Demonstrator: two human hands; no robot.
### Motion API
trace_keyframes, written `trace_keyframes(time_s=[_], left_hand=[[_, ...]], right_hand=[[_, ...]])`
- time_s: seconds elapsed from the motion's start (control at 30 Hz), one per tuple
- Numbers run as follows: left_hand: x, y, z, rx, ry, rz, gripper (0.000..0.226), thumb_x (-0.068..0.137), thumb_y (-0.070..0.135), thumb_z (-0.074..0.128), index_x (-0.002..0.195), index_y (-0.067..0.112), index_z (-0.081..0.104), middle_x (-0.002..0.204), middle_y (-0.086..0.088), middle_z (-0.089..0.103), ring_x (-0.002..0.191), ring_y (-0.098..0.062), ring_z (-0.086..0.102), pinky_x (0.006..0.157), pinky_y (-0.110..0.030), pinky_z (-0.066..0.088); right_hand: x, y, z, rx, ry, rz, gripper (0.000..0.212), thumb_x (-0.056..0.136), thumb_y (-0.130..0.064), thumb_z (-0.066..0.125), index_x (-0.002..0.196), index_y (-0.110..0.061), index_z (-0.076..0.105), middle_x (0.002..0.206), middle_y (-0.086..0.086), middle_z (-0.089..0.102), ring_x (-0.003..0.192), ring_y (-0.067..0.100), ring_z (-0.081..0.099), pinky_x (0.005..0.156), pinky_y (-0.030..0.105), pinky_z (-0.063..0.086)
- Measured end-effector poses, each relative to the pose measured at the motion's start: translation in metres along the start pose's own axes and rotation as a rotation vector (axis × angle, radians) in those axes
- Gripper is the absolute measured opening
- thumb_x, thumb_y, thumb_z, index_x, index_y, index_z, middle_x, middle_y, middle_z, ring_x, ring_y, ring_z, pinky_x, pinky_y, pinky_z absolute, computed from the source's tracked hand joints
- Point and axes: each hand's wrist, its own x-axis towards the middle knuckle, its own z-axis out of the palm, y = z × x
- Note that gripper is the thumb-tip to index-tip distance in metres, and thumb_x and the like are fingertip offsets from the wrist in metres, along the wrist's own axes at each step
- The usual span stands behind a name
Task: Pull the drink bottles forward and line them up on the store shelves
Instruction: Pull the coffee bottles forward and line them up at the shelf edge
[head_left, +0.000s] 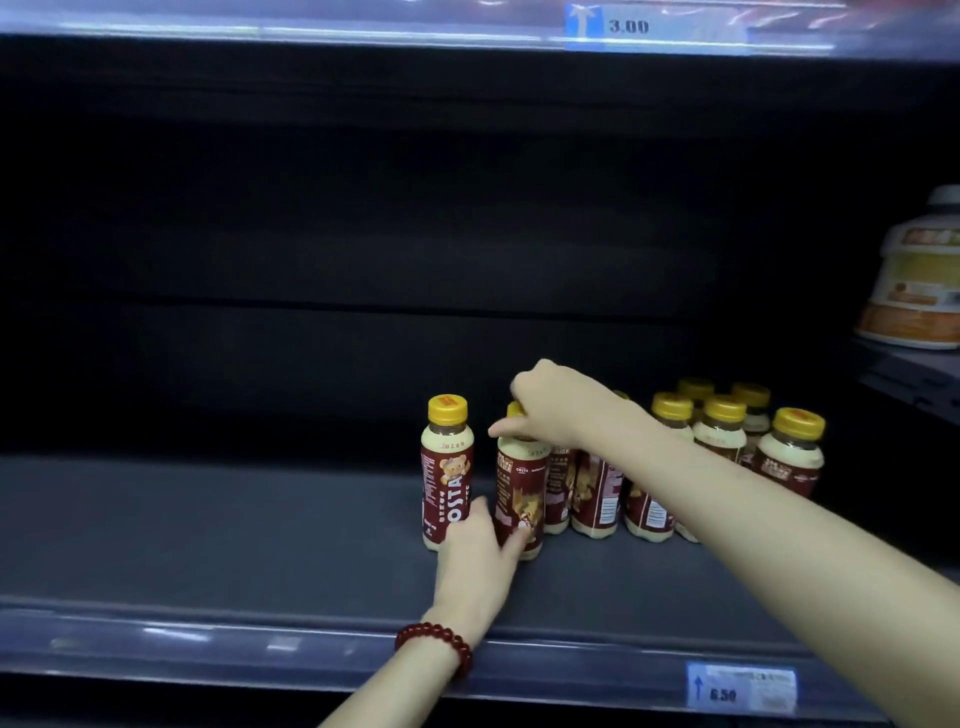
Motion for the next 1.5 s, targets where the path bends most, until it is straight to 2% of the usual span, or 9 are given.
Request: trace_keyframes(time_s=[0.33, 0.6, 0.77, 0.87, 1.0, 1.1, 1.2, 1.33, 1.5], left_hand=[[-0.004, -0.014, -0.019, -0.072, -0.051, 0.023, 0.043, 0.086, 0.034, 0.064, 0.124, 0.019, 0.054, 0.071, 0.005, 0.063, 0.077, -0.011, 0.063, 0.075, -0.024, 0.049], [0.003, -0.02, -0.057, -0.052, -0.086, 0.039, 0.011, 0.083, 0.03, 0.067, 0.078, 0.021, 0.07, 0.061, 0.004, 0.068, 0.062, -0.007, 0.065, 0.07, -0.03, 0.056], [0.019, -0.002, -0.098, -0.162, 0.008, 0.101, 0.015, 0.084, 0.027, 0.066, 0.07, 0.022, 0.069, 0.057, 0.003, 0.067, 0.053, -0.004, 0.062, 0.052, -0.015, 0.048], [0.017, 0.004, -0.101, -0.173, -0.016, 0.106, 0.016, 0.084, 0.026, 0.066, 0.069, 0.023, 0.069, 0.058, 0.004, 0.066, 0.055, -0.006, 0.063, 0.054, -0.017, 0.048], [0.011, 0.017, -0.095, -0.169, -0.063, 0.146, 0.013, 0.083, 0.018, 0.066, 0.072, 0.022, 0.07, 0.065, 0.005, 0.069, 0.063, -0.003, 0.065, 0.059, -0.011, 0.048], [0.023, 0.043, -0.1, -0.068, 0.051, 0.361, 0.007, 0.084, 0.017, 0.065, 0.079, 0.017, 0.069, 0.071, 0.009, 0.066, 0.07, -0.003, 0.062, 0.063, -0.008, 0.043], [0.05, 0.08, -0.098, 0.188, 0.123, 0.604, 0.012, 0.089, 0.025, 0.058, 0.096, 0.019, 0.065, 0.087, 0.007, 0.06, 0.083, -0.008, 0.056, 0.073, -0.022, 0.045], [0.096, 0.125, -0.072, 0.493, -0.159, 0.617, 0.041, 0.088, 0.035, 0.057, 0.124, 0.015, 0.055, 0.116, -0.006, 0.058, 0.108, -0.023, 0.056, 0.088, -0.038, 0.05], [0.122, 0.136, -0.034, 0.658, -0.511, 0.472, 0.038, 0.08, 0.037, 0.067, 0.105, 0.007, 0.062, 0.107, -0.011, 0.061, 0.09, -0.025, 0.062, 0.074, -0.035, 0.055]], right_hand=[[0.001, 0.031, -0.001, 0.34, -0.104, -0.234, 0.03, 0.084, -0.03, 0.068, 0.114, -0.03, 0.064, 0.111, -0.007, 0.059, 0.098, 0.011, 0.055, 0.08, 0.025, 0.047], [0.003, 0.023, -0.004, 0.492, -0.174, -0.277, 0.038, 0.081, -0.013, 0.069, 0.112, -0.033, 0.064, 0.119, -0.012, 0.06, 0.11, 0.009, 0.056, 0.094, 0.037, 0.049], [0.0, 0.019, -0.003, 0.375, 0.03, -0.098, 0.05, 0.079, -0.05, 0.069, 0.117, -0.018, 0.064, 0.109, 0.0, 0.065, 0.093, 0.012, 0.061, 0.078, 0.025, 0.052], [-0.001, 0.014, 0.002, 0.367, 0.074, -0.107, 0.043, 0.082, -0.046, 0.068, 0.11, -0.014, 0.069, 0.1, 0.001, 0.069, 0.09, 0.012, 0.064, 0.076, 0.024, 0.054], [-0.006, 0.02, -0.004, 0.446, -0.018, -0.086, 0.066, 0.079, -0.051, 0.069, 0.135, -0.02, 0.052, 0.117, -0.002, 0.064, 0.102, 0.011, 0.062, 0.085, 0.022, 0.05], [-0.014, 0.041, -0.007, 0.442, 0.157, -0.016, 0.051, 0.088, -0.043, 0.062, 0.131, -0.017, 0.057, 0.119, 0.002, 0.067, 0.102, 0.013, 0.064, 0.087, 0.022, 0.049], [-0.03, 0.066, 0.006, 0.359, 0.349, 0.089, 0.032, 0.092, -0.026, 0.059, 0.121, -0.013, 0.064, 0.118, 0.005, 0.066, 0.106, 0.016, 0.062, 0.085, 0.017, 0.041], [-0.057, 0.083, 0.034, 0.386, 0.521, 0.151, 0.023, 0.091, -0.017, 0.058, 0.111, -0.015, 0.068, 0.109, 0.001, 0.064, 0.105, 0.015, 0.059, 0.089, 0.021, 0.041], [-0.073, 0.091, 0.052, 0.391, 0.549, 0.202, 0.028, 0.093, -0.021, 0.056, 0.12, -0.015, 0.062, 0.119, 0.0, 0.058, 0.114, 0.016, 0.052, 0.098, 0.026, 0.04]])
